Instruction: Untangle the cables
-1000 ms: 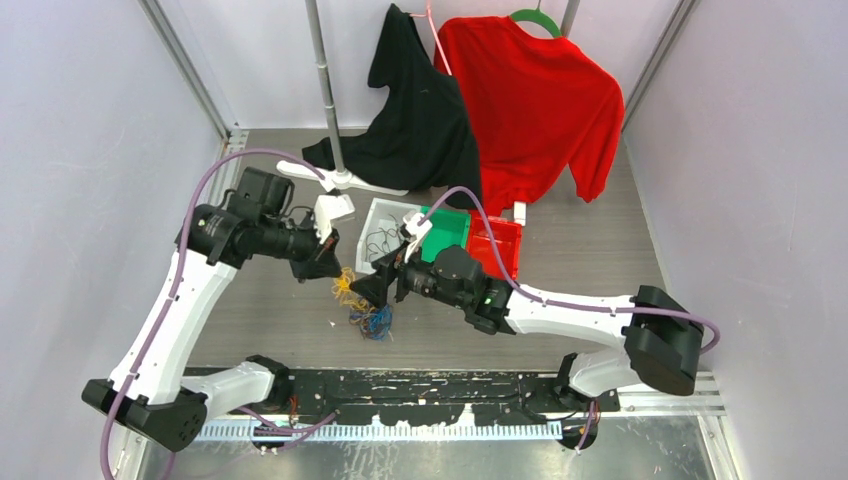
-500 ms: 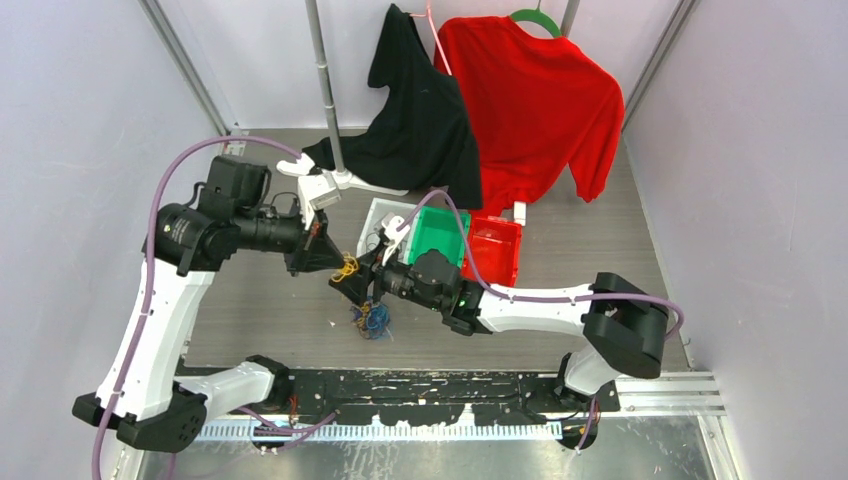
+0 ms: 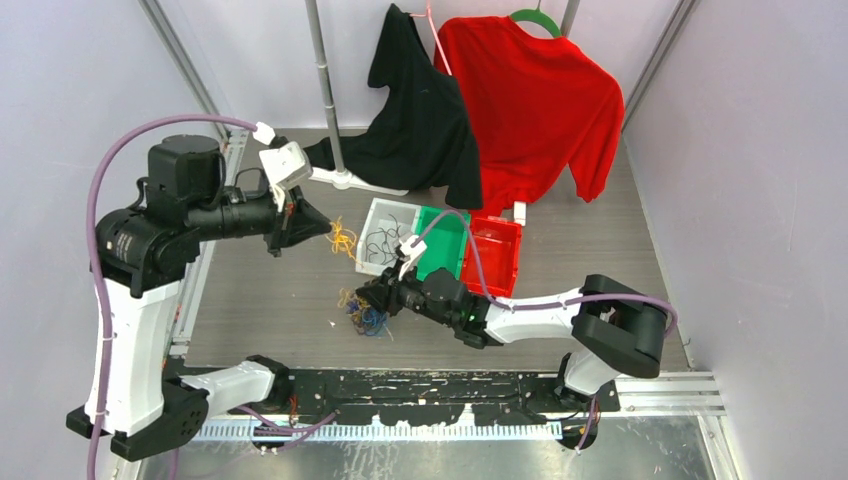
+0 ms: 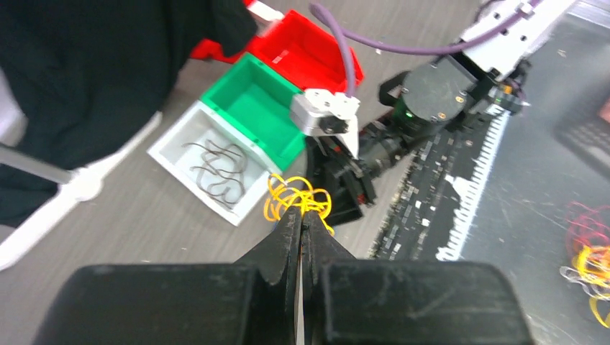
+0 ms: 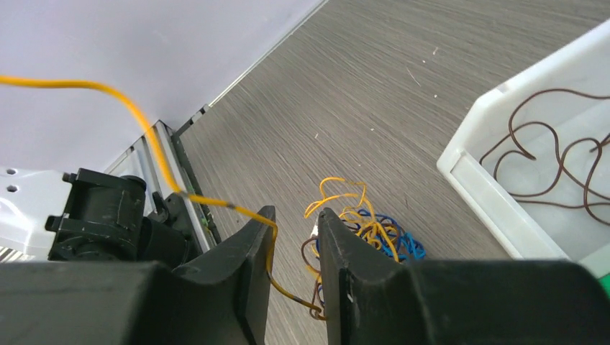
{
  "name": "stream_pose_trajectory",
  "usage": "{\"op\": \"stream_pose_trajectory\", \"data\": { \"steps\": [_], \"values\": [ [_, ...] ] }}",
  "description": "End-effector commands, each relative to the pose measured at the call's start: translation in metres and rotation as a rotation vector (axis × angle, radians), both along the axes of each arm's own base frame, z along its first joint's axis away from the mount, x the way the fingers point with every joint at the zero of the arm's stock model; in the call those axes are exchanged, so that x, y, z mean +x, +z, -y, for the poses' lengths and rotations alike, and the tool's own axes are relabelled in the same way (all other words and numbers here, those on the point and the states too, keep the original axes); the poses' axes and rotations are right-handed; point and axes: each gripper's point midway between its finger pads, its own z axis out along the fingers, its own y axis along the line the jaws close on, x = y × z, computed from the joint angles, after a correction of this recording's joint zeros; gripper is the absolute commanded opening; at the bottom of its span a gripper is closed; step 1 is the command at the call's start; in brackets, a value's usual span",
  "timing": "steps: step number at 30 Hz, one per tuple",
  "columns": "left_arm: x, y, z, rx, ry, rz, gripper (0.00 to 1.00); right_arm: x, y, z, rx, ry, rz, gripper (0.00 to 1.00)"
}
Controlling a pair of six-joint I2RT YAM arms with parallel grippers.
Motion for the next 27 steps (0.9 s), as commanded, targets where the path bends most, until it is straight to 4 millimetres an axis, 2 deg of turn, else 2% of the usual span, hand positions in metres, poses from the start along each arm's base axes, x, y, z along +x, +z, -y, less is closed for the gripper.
{"op": "stream_pose_trajectory", "data": {
  "steps": [1, 6, 11, 13, 17, 20, 22, 23, 24, 26, 27],
  "values": [
    [0.023, 0.033, -0.011, 0.012, 0.082, 0.215, 0.00, 0.000, 0.028, 0.006, 0.107, -0.039, 0.008, 0.33],
    [0.041, 0.065, -0.026, 0.017, 0.172, 0.435, 0.00, -0.004, 0.015, 0.013, 0.091, -0.053, -0.029, 0.28],
    [0.061, 0.117, -0.044, -0.041, 0.331, 0.671, 0.00, -0.010, 0.004, 0.019, 0.079, -0.061, -0.055, 0.28],
    [0.061, 0.135, -0.047, -0.079, 0.354, 0.751, 0.00, -0.012, 0.005, 0.021, 0.079, -0.063, -0.056, 0.29],
    [0.054, 0.155, -0.047, -0.147, 0.357, 0.798, 0.00, -0.012, 0.009, 0.023, 0.085, -0.073, -0.056, 0.30],
    [0.045, 0.155, -0.038, -0.185, 0.309, 0.754, 0.00, -0.011, 0.016, 0.027, 0.085, -0.085, -0.049, 0.28],
    [0.036, 0.152, -0.030, -0.226, 0.260, 0.703, 0.00, -0.016, 0.023, 0.026, 0.087, -0.052, -0.034, 0.31],
    [0.030, 0.147, -0.024, -0.244, 0.224, 0.657, 0.00, -0.019, 0.026, 0.024, 0.075, -0.027, -0.027, 0.36],
    [0.024, 0.140, -0.018, -0.256, 0.188, 0.602, 0.00, -0.024, 0.030, 0.022, 0.059, 0.003, -0.020, 0.46],
    [0.011, 0.122, -0.004, -0.277, 0.102, 0.480, 0.00, -0.030, 0.046, 0.020, 0.036, 0.053, 0.002, 0.63],
    [0.004, 0.112, 0.002, -0.281, 0.057, 0.418, 0.00, -0.034, 0.057, 0.020, 0.039, 0.079, 0.014, 0.68]
  ]
}}
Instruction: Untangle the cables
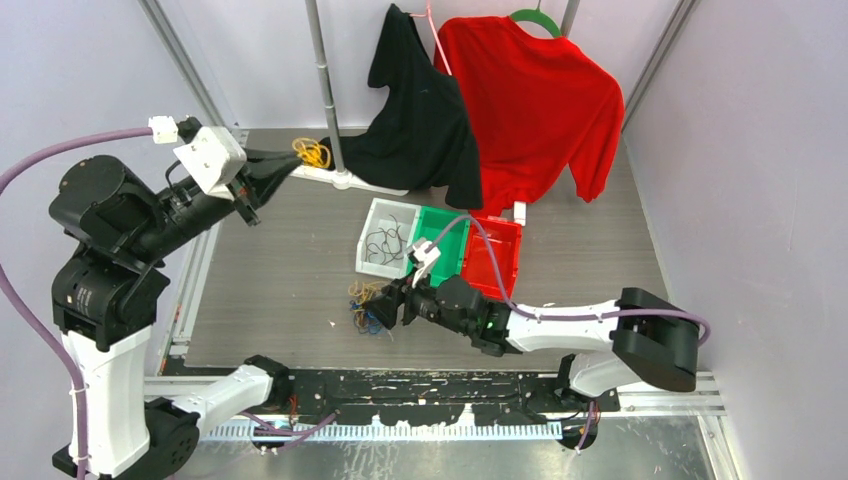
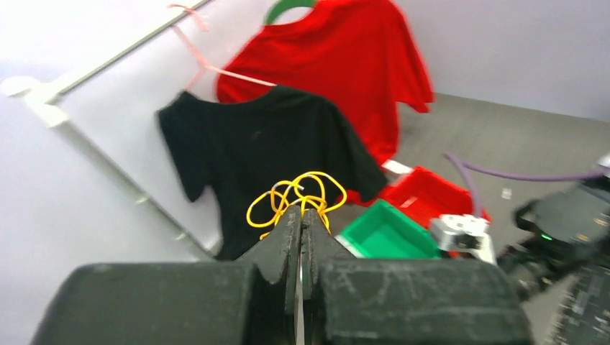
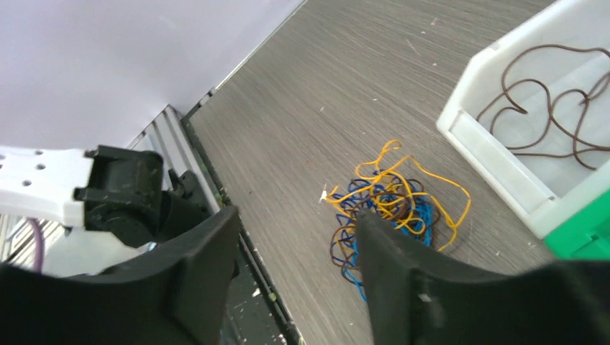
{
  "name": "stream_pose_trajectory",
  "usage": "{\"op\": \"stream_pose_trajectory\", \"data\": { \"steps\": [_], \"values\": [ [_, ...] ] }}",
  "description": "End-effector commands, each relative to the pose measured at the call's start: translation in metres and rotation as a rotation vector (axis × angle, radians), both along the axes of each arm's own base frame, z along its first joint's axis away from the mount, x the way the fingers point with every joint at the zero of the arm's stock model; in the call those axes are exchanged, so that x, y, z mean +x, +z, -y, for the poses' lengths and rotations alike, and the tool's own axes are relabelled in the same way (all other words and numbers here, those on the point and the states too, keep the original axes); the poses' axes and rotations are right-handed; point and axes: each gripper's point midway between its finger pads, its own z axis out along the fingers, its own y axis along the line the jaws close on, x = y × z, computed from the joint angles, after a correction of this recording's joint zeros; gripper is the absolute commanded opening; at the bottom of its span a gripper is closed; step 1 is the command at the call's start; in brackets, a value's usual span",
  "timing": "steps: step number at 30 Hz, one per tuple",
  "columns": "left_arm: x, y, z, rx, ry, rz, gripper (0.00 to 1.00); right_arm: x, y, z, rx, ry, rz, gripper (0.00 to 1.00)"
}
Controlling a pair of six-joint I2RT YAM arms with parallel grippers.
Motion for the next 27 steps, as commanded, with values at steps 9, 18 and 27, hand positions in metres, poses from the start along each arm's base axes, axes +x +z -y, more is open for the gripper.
{"op": "stream_pose_trajectory", "data": {
  "steps": [9, 18, 27],
  "values": [
    [-0.066, -0.094, 0.051, -0.040, -0.433, -0.531, 0.00, -0.033, 0.175, 0.014, 0.207, 0.179, 0.197, 0.80],
    [-0.085, -0.125, 0.052, 0.007, -0.502, -0.666, 0.00, -0.039, 0.220, 0.014, 0.267, 0.215, 0.259, 0.77],
    [-0.089, -0.139, 0.049, 0.062, -0.518, -0.712, 0.00, -0.031, 0.228, 0.007, 0.352, 0.178, 0.221, 0.49]
  ]
}}
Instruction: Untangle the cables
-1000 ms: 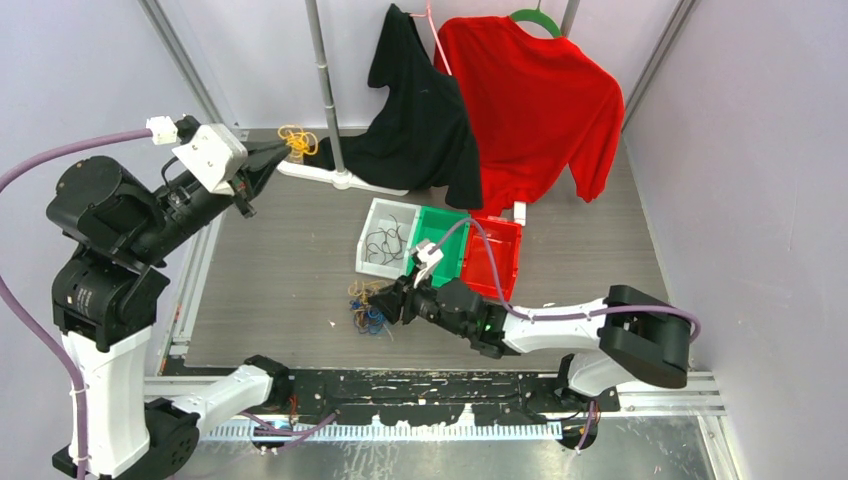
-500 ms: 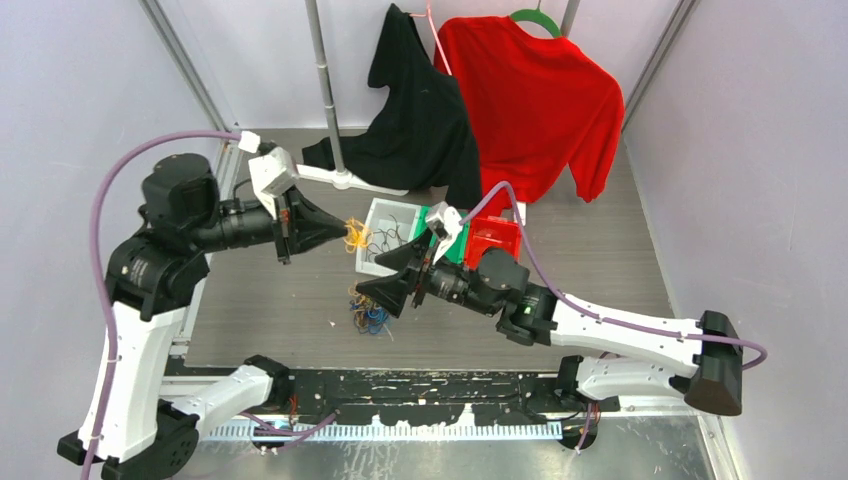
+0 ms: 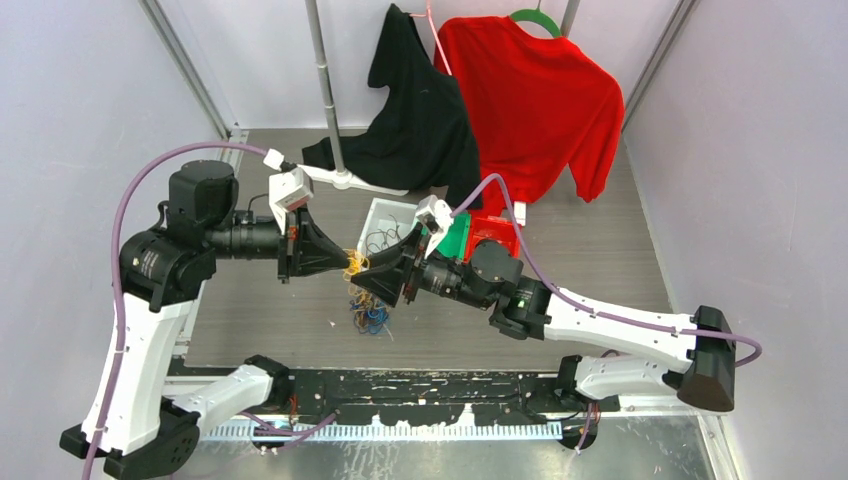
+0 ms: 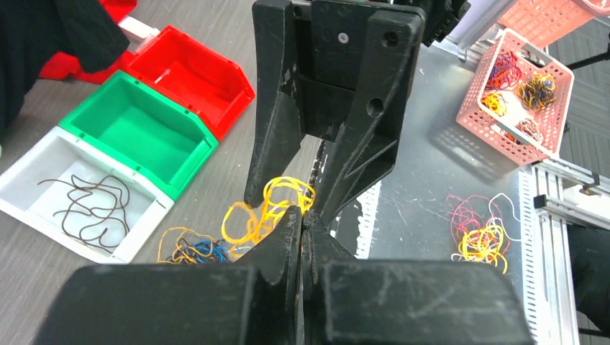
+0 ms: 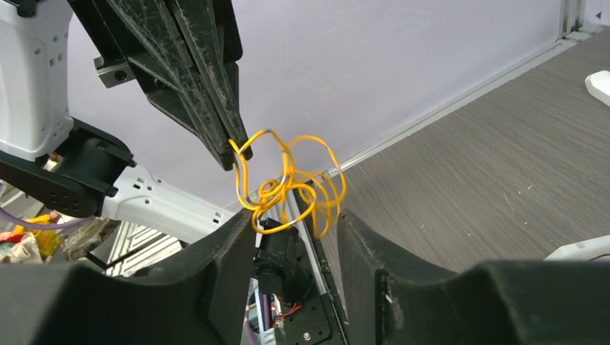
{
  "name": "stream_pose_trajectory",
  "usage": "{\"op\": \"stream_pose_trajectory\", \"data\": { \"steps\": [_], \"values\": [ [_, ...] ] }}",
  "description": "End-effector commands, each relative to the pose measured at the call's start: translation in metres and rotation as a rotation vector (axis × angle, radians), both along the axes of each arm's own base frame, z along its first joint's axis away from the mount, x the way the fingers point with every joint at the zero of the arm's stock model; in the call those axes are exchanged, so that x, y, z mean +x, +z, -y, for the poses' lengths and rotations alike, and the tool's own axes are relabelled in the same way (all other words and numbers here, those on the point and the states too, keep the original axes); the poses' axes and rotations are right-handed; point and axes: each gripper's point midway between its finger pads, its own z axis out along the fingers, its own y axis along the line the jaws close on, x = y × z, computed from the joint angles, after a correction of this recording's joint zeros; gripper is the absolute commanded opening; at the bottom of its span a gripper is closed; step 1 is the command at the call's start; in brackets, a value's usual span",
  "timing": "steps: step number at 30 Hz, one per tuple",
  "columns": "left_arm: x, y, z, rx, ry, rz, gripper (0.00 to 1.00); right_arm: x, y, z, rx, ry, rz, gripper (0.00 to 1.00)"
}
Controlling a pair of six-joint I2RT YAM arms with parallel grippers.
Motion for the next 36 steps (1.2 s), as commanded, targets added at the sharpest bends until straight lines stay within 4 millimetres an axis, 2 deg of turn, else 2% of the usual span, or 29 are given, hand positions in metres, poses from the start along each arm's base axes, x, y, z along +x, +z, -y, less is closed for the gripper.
{"op": "stream_pose_trajectory", "data": {
  "steps": [1, 4, 5, 6, 15, 20, 21, 22, 23, 24, 25, 26, 29, 36],
  "values": [
    [-0.010, 0.003, -0.001, 0.006, -0.052, 0.010, 0.00, 0.005, 0.039, 0.005, 0.136, -0.029, 0.009, 0.43],
    [-0.009, -0.001, -0.005, 0.041, -0.044, 0.024, 0.00, 0.012, 0.036, 0.014, 0.144, -0.076, -0.010, 0.13],
    [-0.008, -0.002, -0.007, 0.056, -0.035, 0.037, 0.00, 0.017, 0.033, 0.019, 0.141, -0.099, -0.022, 0.05],
    [-0.006, -0.003, -0.009, 0.069, -0.025, 0.051, 0.00, 0.020, 0.030, 0.024, 0.139, -0.120, -0.031, 0.02],
    [0.011, -0.003, -0.023, 0.154, 0.056, 0.192, 0.00, 0.040, -0.009, 0.064, 0.073, -0.253, -0.099, 0.01],
    [0.012, -0.003, -0.024, 0.159, 0.058, 0.210, 0.00, 0.036, -0.011, 0.069, 0.076, -0.238, -0.098, 0.01],
    [0.012, -0.004, -0.024, 0.158, 0.059, 0.210, 0.00, 0.030, -0.008, 0.065, 0.074, -0.198, -0.079, 0.02],
    [0.013, -0.004, -0.024, 0.157, 0.058, 0.209, 0.00, 0.024, -0.002, 0.059, 0.083, -0.152, -0.064, 0.17],
    [0.013, -0.005, -0.023, 0.155, 0.055, 0.207, 0.00, 0.019, 0.002, 0.052, 0.091, -0.111, -0.061, 0.42],
    [0.013, -0.005, -0.022, 0.152, 0.051, 0.207, 0.00, 0.014, 0.008, 0.046, 0.105, -0.069, -0.061, 0.61],
    [0.013, -0.005, -0.022, 0.150, 0.048, 0.208, 0.00, 0.011, 0.014, 0.040, 0.120, -0.035, -0.061, 0.71],
    [0.013, -0.005, -0.021, 0.146, 0.043, 0.204, 0.00, 0.008, 0.018, 0.033, 0.129, -0.002, -0.065, 0.75],
    [0.012, -0.006, -0.021, 0.145, 0.041, 0.199, 0.00, 0.004, 0.029, 0.017, 0.168, 0.066, -0.092, 0.77],
    [0.013, -0.010, -0.020, 0.158, 0.029, 0.181, 0.00, 0.009, 0.046, -0.006, 0.288, 0.126, -0.157, 0.68]
  ]
}}
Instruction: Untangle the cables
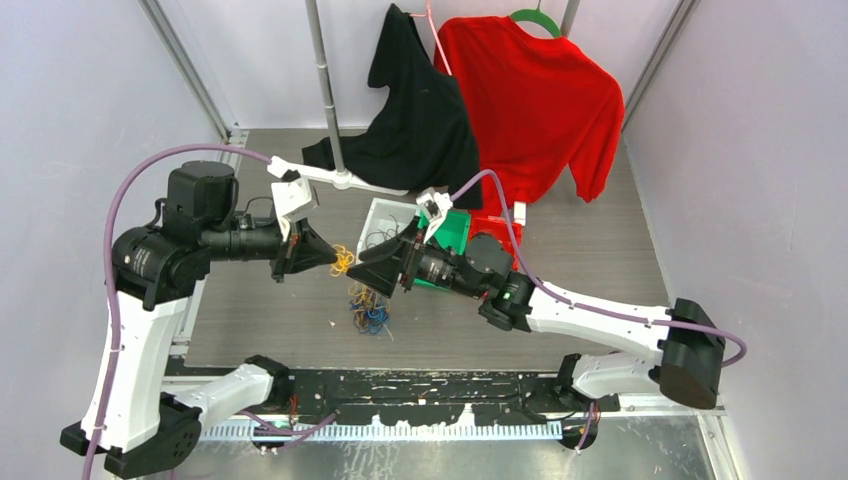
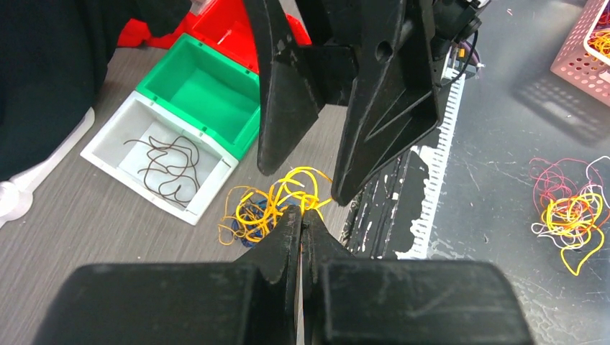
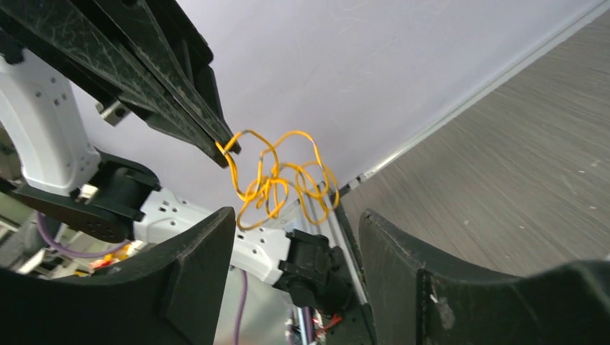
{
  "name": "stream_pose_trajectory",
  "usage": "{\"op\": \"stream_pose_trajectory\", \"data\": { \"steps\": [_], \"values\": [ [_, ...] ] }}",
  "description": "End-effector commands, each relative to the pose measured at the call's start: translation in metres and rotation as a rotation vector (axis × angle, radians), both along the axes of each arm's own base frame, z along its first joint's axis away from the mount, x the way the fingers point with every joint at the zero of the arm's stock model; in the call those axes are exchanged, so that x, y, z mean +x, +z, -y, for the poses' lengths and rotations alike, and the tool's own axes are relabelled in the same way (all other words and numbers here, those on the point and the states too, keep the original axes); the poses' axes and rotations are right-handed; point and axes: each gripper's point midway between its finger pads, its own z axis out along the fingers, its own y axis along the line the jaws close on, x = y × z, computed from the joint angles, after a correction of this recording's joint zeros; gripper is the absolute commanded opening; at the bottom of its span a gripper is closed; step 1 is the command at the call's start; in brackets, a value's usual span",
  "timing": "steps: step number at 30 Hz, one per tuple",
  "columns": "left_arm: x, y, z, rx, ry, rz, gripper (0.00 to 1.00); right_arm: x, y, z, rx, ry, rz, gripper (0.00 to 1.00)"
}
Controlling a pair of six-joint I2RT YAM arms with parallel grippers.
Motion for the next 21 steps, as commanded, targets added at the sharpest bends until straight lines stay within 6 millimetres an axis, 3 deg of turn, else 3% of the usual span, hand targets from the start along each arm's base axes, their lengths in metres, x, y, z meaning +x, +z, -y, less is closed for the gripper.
{"op": "stream_pose_trajectory", "data": {
  "steps": [1, 7, 9, 12, 14, 19, 21],
  "values": [
    [-0.002, 0.010, 0.002, -0.026, -0.023, 0.049, 0.00, -0.012, 0.065, -0.004, 0.222, 0.085, 0.025, 0.66],
    [0.001, 0.009, 0.002, -0.029, -0.012, 0.064, 0.00, -0.009, 0.061, -0.017, 0.224, 0.108, -0.014, 0.50],
    [-0.001, 0.010, 0.003, -0.035, -0.020, 0.053, 0.00, -0.005, 0.060, -0.017, 0.223, 0.090, -0.019, 0.38],
    [-0.003, 0.011, 0.003, -0.037, -0.023, 0.052, 0.00, 0.003, 0.056, -0.013, 0.220, 0.050, -0.027, 0.13],
    [-0.002, 0.012, 0.001, -0.030, -0.019, 0.068, 0.00, 0.010, 0.049, -0.008, 0.207, 0.007, -0.036, 0.05],
    [0.005, 0.013, -0.004, -0.006, 0.013, 0.138, 0.00, 0.035, 0.019, 0.017, 0.123, -0.178, -0.040, 0.01],
    [0.028, 0.016, -0.012, 0.007, 0.127, 0.198, 0.00, 0.045, 0.007, 0.029, 0.098, -0.249, -0.051, 0.01]
  ]
}}
